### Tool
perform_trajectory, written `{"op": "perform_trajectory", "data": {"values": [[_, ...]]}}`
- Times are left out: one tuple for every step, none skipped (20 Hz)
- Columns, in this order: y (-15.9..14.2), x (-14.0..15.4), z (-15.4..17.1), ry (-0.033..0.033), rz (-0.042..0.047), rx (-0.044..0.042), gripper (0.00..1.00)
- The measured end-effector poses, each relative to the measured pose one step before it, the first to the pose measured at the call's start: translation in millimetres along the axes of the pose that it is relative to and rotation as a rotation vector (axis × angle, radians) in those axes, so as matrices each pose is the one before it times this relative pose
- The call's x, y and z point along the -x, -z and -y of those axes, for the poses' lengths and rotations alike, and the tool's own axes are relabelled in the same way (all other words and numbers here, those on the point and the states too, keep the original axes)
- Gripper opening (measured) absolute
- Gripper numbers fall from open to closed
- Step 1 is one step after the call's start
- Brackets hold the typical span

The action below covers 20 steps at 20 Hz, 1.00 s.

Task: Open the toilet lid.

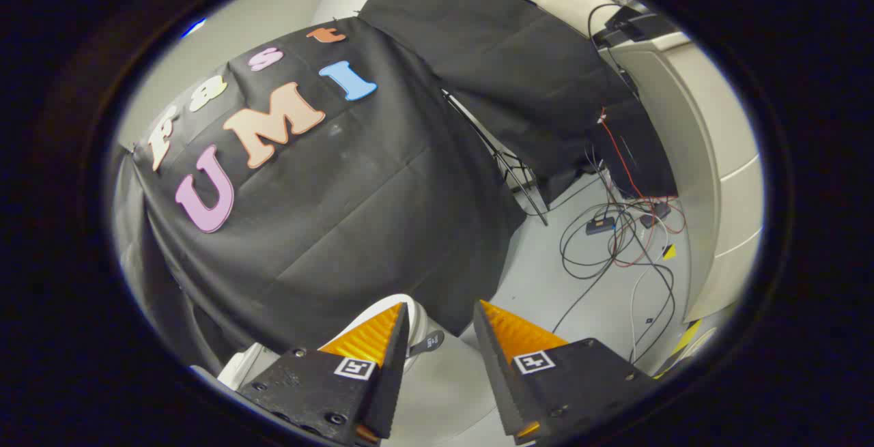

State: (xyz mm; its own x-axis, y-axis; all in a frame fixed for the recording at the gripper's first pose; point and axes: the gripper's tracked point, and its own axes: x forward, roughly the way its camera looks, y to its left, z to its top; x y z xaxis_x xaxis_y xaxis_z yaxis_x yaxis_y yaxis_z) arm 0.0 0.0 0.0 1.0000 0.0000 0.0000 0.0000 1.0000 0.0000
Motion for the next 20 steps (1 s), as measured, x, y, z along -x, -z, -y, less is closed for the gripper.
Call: {"op": "perform_trajectory", "data": {"values": [[1.55, -1.01, 2.71, 0.00456, -0.00385, -0.0096, 0.59], [1.91, -0.83, 2.01, 0.0004, -0.00421, -0.01268, 0.59], [2.23, -0.86, 0.57, -0.00115, -0.00348, -0.01198, 0.59], [2.89, -1.92, 1.07, -0.00374, -0.00568, -0.01204, 0.59], [4.19, -1.9, -0.1, -0.0092, -0.01123, -0.01739, 0.59], [2.68, -2.38, -0.17, -0.00682, -0.0068, -0.01137, 0.59], [1.7, -3.14, -0.01, -0.0067, -0.00471, -0.00946, 0.59], [1.18, -3.82, -1.87, -0.0103, -0.0011, -0.00987, 0.59], [2.45, -4.1, -2.1, -0.01172, -0.00691, -0.0072, 0.59], [5.18, -5.23, -1.76, -0.01012, -0.01148, -0.00348, 0.59], [4.46, -4.26, -1.25, -0.00451, -0.01224, -0.00198, 0.59], [4.93, -4.78, -0.55, -0.00346, -0.01445, -0.00302, 0.59], [3.69, -5.33, -1.86, -0.00688, -0.00815, -0.00623, 0.59], [3.74, -5.39, -1.7, -0.00792, -0.00699, -0.00925, 0.59], [4.83, -5.72, -1.55, -0.00809, -0.00969, -0.00908, 0.59], [4.27, -5.98, -1.48, -0.00716, -0.0101, -0.00756, 0.59], [5.43, -7.81, 0.28, -0.00389, -0.01476, -0.00615, 0.59], [7.37, -7.29, 2.77, 0.00235, -0.02182, -0.00883, 0.59], [5.16, -7.07, 2.3, 0.00287, -0.01309, -0.00908, 0.59], [3.07, -8.03, 2.58, -0.00041, -0.00787, -0.01763, 0.59]]}}
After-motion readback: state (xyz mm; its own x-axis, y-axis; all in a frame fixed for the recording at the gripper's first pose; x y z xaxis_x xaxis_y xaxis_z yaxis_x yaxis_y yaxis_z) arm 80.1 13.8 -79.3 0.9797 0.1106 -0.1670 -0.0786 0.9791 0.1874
